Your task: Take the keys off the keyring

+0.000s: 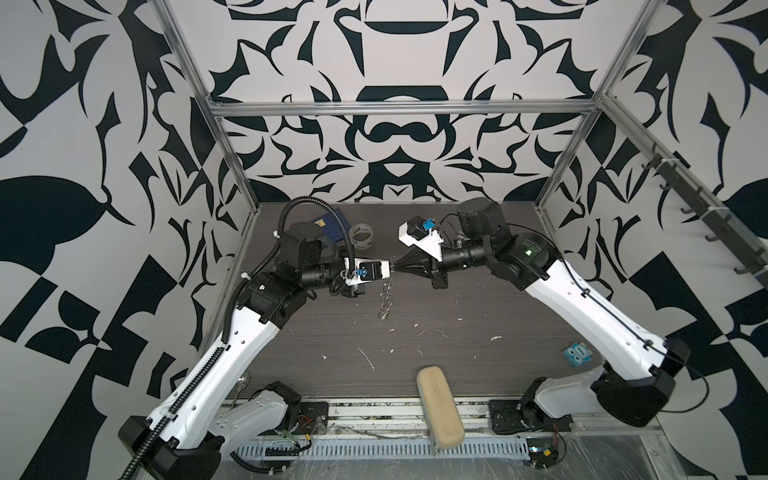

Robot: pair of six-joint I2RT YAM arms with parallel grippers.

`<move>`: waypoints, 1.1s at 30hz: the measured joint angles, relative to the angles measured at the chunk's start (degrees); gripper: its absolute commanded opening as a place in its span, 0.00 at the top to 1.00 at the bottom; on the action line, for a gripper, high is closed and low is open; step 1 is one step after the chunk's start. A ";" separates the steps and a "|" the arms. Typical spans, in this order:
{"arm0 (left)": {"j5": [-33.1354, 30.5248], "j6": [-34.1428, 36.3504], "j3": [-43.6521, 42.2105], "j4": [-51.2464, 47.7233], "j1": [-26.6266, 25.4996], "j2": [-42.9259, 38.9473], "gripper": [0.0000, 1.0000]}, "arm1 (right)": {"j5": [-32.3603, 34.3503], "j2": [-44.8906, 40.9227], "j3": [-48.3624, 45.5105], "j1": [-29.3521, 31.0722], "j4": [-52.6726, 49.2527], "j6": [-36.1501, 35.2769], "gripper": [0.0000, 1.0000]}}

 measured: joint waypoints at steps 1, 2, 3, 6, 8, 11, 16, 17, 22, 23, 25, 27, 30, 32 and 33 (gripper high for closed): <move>-0.09 -0.31 0.00 0.37 0.02 0.00 1.00 | -0.20 -0.90 -2.03 -0.13 3.06 1.62 1.00; -0.26 -0.70 0.00 0.55 0.02 -0.02 1.00 | -0.28 -1.64 -3.96 -0.22 6.08 3.30 1.00; -0.50 -1.01 0.00 0.81 0.07 -0.02 1.00 | -0.37 -2.32 -5.77 -0.26 9.01 4.92 1.00; -1.07 -1.70 0.02 1.31 0.26 -0.02 1.00 | -0.39 -4.24 -11.61 -0.37 18.80 10.08 1.00; -1.42 -2.14 0.09 1.55 0.35 -0.02 1.00 | -0.07 -5.27 -15.30 -0.37 25.51 13.49 1.00; -1.86 -2.73 0.24 2.49 0.52 -0.02 1.00 | 0.92 -6.23 -19.52 -0.35 34.42 18.08 1.00; -2.01 -3.39 0.46 4.50 0.57 -0.02 1.00 | 1.16 -6.36 -23.08 -0.26 46.01 25.18 1.00; -1.99 -3.58 0.46 5.01 0.57 -0.02 1.00 | 1.20 -6.36 -23.45 -0.24 47.65 26.16 1.00; -1.81 -4.55 0.46 7.87 0.57 -0.39 1.00 | 2.12 -6.38 -25.33 -0.22 54.23 29.51 1.00; -1.64 -4.96 0.46 8.39 0.57 -0.44 1.00 | 2.36 -6.38 -26.12 -0.22 56.28 30.47 1.00; -1.46 -5.55 0.44 9.03 0.57 -0.46 1.00 | 2.56 -6.29 -27.06 -0.22 58.66 31.80 1.00; -1.46 -6.01 0.44 9.38 0.61 -0.46 1.00 | 2.82 -6.27 -27.08 -0.22 58.75 31.80 1.00; -1.51 -6.21 0.44 9.16 0.61 -0.46 1.00 | 3.85 -7.26 -27.02 -0.17 55.52 29.27 1.00; -1.36 -6.19 0.42 8.94 0.59 -0.46 1.00 | 4.57 -8.61 -26.64 -0.15 51.84 26.71 0.98; -1.22 -6.21 0.42 8.94 0.55 -0.46 1.00 | 4.85 -9.18 -26.29 -0.11 50.10 25.49 0.95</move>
